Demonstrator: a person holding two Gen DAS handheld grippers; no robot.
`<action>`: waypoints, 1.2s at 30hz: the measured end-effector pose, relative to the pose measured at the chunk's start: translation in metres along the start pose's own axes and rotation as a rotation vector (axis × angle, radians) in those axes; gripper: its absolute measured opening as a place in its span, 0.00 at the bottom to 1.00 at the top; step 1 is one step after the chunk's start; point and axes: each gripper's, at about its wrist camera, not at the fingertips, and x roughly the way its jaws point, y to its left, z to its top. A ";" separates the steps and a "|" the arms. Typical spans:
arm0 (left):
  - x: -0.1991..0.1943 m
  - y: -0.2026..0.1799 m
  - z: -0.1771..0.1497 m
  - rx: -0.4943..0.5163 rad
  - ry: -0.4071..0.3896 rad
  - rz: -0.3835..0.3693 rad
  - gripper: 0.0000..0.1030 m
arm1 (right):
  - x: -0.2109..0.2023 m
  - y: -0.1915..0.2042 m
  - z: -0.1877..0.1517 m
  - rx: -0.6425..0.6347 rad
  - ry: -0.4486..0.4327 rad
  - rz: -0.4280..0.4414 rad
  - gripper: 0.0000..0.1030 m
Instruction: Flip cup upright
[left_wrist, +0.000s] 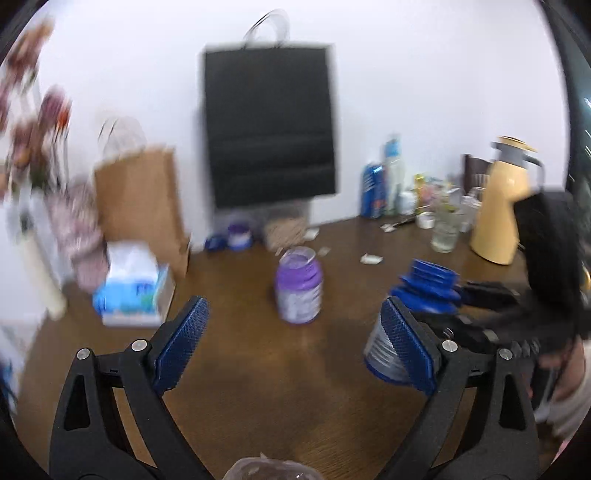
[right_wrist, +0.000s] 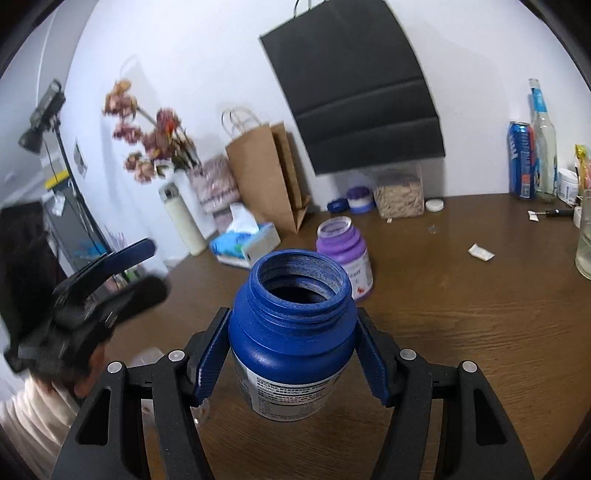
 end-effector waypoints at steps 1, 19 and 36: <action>-0.002 0.006 0.001 -0.036 0.012 -0.007 0.88 | 0.005 0.003 -0.003 -0.018 0.015 -0.003 0.67; -0.060 0.009 -0.075 -0.168 0.088 0.055 0.91 | 0.049 0.062 -0.064 -0.341 0.161 -0.178 0.67; -0.121 0.009 -0.069 -0.179 0.016 0.131 1.00 | -0.031 0.091 -0.050 -0.298 0.076 -0.218 0.80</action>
